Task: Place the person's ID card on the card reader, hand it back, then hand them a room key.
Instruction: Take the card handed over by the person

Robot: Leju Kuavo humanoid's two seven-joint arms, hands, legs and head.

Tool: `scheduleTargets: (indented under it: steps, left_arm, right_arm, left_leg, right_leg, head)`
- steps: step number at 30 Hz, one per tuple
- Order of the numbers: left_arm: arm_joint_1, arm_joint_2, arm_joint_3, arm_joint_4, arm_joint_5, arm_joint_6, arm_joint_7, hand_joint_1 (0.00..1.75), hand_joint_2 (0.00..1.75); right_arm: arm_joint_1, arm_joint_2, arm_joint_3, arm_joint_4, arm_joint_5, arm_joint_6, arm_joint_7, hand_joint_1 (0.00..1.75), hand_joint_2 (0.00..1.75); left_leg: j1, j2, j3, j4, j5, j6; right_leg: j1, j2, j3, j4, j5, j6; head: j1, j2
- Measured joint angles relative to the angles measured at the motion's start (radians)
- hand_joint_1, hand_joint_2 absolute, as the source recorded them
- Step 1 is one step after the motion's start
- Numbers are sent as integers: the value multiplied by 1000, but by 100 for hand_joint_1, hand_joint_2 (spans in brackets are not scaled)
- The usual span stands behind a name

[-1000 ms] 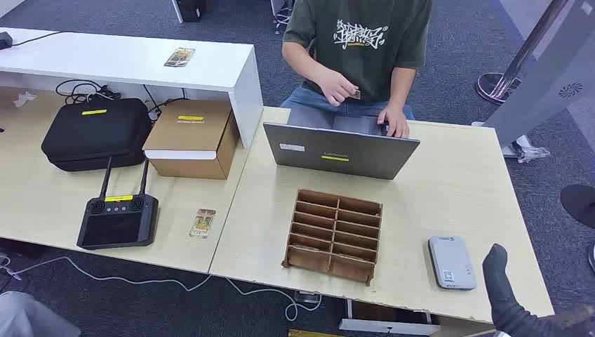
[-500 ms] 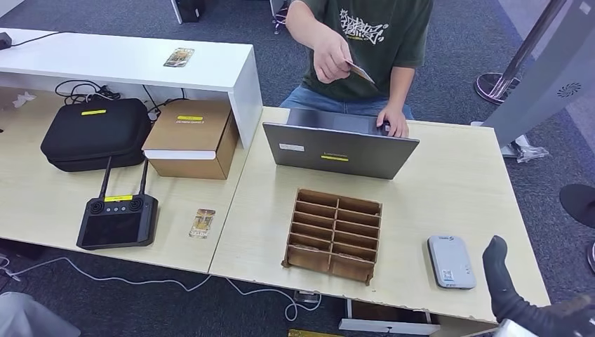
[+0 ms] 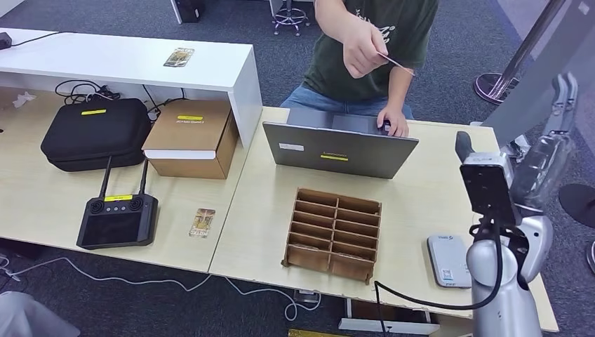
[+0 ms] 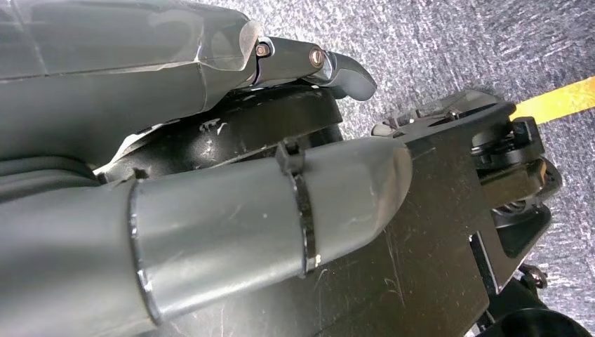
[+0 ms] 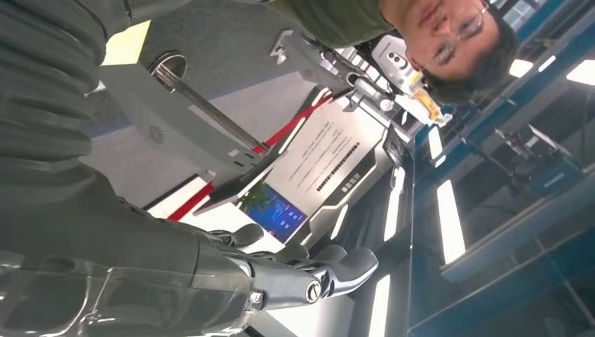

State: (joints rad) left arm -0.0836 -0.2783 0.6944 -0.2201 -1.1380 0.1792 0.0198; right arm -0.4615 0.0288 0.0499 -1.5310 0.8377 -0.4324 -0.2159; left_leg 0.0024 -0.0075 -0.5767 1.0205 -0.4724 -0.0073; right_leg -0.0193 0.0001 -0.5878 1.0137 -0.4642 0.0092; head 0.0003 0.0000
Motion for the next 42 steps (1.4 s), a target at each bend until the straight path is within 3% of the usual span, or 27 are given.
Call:
scheduleTargets:
  steps: [7,20,31,42]
  left_arm:
    - [-8,-3,-20,0,-9,-2,5,0,0]
    - [-13,-3,-30,0,-8,-5,10,0,0]
    - [-25,-5,-62,0,-35,-3,20,0,0]
    - [-24,-12,-82,0,-44,14,10,0,0]
  right_arm:
    - [-105,-12,35,107,23,37,6,0,175]
    - [-163,-30,101,194,45,49,19,0,175]
    - [-405,-14,193,448,95,73,50,0,175]
    - [-426,-2,216,540,97,47,40,0,175]
  left_leg:
    - [0,-1,-1,0,0,0]
    - [0,-1,-1,0,0,0]
    - [0,-2,-2,0,1,0]
    - [0,-2,-2,0,1,0]
  right_leg:
    - [0,0,-1,0,0,0]
    - [0,0,-1,0,0,0]
    - [0,-1,-1,0,0,0]
    - [0,-1,-1,0,0,0]
  head:
    - [0,0]
    - [0,0]
    - [0,0]
    - [0,0]
